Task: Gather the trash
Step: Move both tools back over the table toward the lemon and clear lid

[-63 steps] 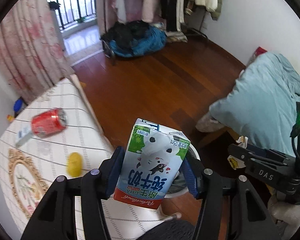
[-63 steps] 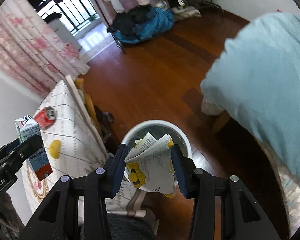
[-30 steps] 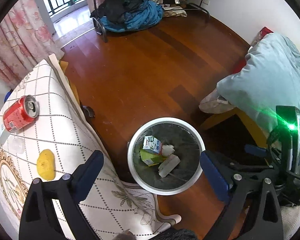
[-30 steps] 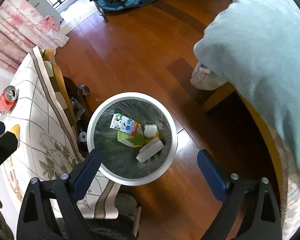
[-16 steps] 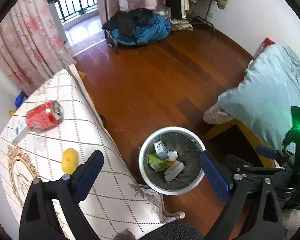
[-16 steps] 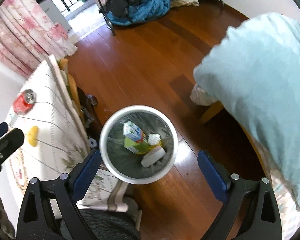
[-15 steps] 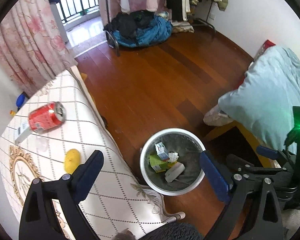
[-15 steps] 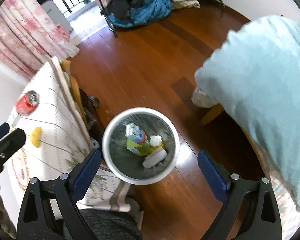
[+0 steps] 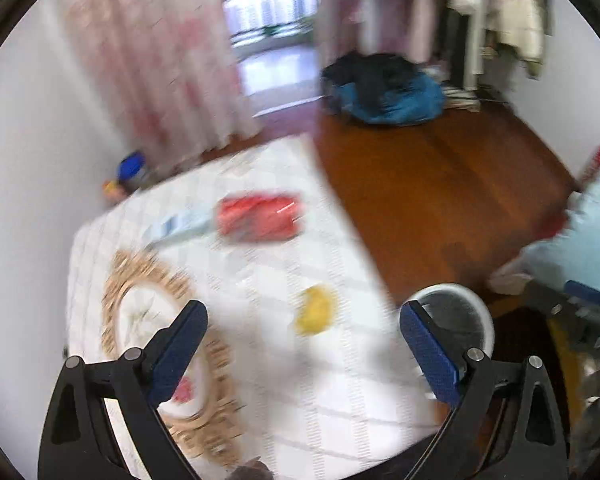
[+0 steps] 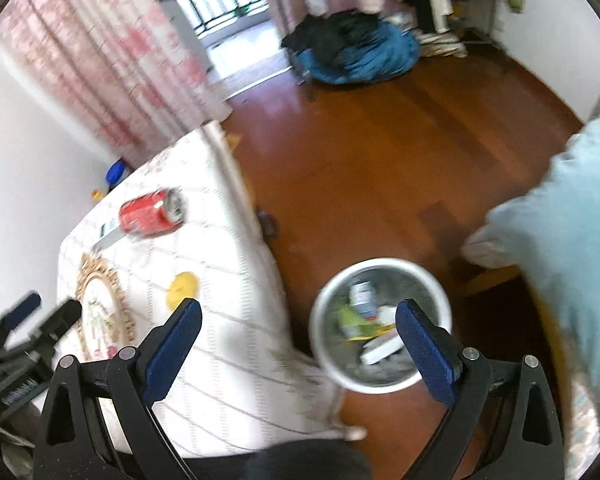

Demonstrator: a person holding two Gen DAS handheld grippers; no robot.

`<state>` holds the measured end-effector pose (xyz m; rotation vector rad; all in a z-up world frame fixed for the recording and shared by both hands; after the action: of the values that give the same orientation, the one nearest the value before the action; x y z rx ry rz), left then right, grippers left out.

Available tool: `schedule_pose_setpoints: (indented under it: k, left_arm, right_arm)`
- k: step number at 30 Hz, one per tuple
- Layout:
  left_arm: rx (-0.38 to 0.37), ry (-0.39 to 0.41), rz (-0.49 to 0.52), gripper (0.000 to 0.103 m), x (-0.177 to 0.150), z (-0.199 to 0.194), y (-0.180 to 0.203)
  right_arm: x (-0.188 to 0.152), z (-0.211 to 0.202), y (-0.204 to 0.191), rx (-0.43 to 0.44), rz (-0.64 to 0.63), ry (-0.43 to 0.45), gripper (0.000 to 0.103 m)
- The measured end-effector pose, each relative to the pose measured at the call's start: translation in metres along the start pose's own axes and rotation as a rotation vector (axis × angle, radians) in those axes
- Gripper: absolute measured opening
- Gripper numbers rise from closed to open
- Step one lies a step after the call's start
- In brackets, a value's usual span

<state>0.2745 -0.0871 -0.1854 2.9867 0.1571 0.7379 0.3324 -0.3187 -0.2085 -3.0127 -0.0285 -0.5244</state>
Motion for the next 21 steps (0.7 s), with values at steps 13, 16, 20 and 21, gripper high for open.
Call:
schedule_pose_setpoints:
  k: [13,16,20,21]
  left_arm:
    - [0.155,-0.194,-0.257,0.099,-0.071,0.091,-0.151]
    - [0.151,-0.204,-0.267,0.099,-0.069,0.103,-0.158]
    - [0.120,-0.201,-0.241,0.098,-0.053,0.118,-0.151]
    - [0.108,-0.198,-0.232,0.098,-0.048,0.120,-0.147]
  right_arm:
    - [-0.016,0.147,-0.147,0.070,-0.058,-0.225,0.094]
    - [-0.020,0.168,-0.170,0.085,-0.106,-0.250,0.067]
    - [-0.014,0.165,-0.189,0.086,-0.197,-0.209,0.037]
    - [-0.010,0.162,-0.189,0.083,-0.204,-0.189,0.037]
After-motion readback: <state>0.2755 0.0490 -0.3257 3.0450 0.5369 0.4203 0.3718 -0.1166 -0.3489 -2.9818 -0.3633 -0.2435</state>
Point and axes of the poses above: each gripper's, at about its wrist camera, not at the fingertips, and z roughly the way its jaws point, y to its right, x to its top, the point moved 1 cm from there along z, roughly the way its jaws point, and after that the axes turned 9 degrees about -x, right-handed, at the moved point
